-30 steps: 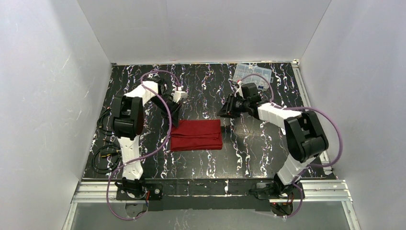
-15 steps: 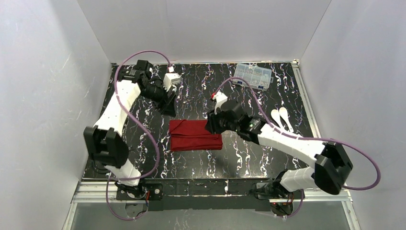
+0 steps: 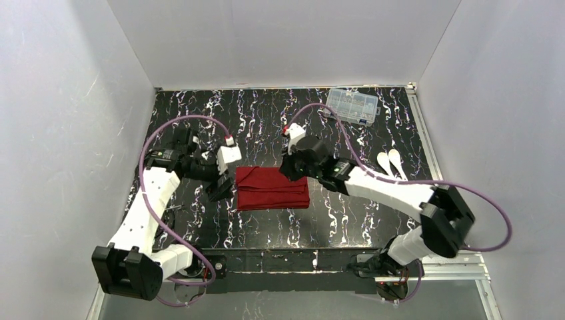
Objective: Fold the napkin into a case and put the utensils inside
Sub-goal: Smooth out the 2/3-rectangle-folded napkin at the center of the board.
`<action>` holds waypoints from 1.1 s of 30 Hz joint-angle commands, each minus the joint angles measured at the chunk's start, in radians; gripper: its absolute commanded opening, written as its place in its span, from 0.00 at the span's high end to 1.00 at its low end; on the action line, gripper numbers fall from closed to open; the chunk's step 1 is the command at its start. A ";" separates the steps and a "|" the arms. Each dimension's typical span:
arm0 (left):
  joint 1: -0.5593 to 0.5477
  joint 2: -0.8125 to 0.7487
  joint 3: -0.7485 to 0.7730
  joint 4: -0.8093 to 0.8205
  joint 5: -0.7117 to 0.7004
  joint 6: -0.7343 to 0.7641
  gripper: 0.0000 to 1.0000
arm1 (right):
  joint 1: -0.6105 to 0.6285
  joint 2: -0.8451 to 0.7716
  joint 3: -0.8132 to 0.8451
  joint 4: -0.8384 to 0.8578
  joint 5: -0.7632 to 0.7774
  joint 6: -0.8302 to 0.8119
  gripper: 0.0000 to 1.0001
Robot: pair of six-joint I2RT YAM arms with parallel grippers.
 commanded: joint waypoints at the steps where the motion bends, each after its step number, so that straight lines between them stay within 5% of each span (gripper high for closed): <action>1: -0.013 0.002 -0.132 0.005 0.112 0.164 0.29 | -0.019 0.143 0.094 0.031 -0.289 0.121 0.99; 6: -0.023 0.205 -0.046 -0.006 0.195 0.053 0.62 | -0.116 0.315 0.076 0.223 -0.729 0.327 0.99; 10: -0.068 0.402 0.031 -0.070 0.248 -0.039 0.78 | -0.165 0.398 0.043 0.300 -0.902 0.416 0.99; 20: -0.138 0.646 0.020 0.105 0.159 -0.282 0.80 | -0.176 0.539 0.016 0.262 -0.903 0.403 0.99; 33: -0.172 0.699 -0.048 0.190 -0.164 -0.210 0.88 | -0.182 0.607 -0.045 0.312 -0.865 0.410 0.99</action>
